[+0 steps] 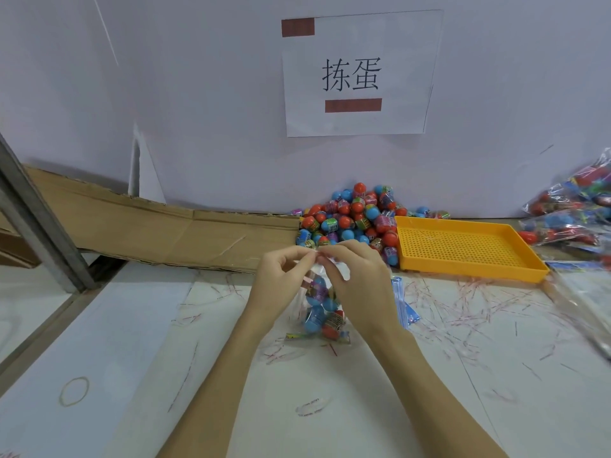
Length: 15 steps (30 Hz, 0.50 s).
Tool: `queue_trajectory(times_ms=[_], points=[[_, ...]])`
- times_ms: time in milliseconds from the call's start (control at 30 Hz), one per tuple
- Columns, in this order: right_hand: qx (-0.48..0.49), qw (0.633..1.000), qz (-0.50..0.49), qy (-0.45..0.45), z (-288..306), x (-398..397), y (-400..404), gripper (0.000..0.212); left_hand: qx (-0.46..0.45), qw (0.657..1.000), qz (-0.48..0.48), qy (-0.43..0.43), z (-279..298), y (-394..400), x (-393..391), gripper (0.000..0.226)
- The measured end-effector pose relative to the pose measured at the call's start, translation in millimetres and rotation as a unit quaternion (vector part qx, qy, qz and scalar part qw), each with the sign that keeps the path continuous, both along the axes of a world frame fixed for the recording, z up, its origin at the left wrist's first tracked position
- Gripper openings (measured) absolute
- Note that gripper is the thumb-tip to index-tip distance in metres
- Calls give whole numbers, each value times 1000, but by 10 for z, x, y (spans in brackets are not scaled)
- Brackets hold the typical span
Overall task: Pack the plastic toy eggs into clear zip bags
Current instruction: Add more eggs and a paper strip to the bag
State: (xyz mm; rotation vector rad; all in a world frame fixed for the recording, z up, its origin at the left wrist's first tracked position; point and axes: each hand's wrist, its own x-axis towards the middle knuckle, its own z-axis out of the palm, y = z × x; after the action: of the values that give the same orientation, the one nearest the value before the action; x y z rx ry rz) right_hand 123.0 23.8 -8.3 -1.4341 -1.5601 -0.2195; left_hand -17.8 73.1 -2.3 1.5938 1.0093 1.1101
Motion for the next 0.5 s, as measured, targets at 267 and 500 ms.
queue_trajectory(times_ms=[267,500], points=[[-33,999,15,18,-4,66,20,13,117,987,15,111,32,-51,10,14],[-37,993,52,98,1,71,20,9,167,977,24,131,46,-100,28,14]])
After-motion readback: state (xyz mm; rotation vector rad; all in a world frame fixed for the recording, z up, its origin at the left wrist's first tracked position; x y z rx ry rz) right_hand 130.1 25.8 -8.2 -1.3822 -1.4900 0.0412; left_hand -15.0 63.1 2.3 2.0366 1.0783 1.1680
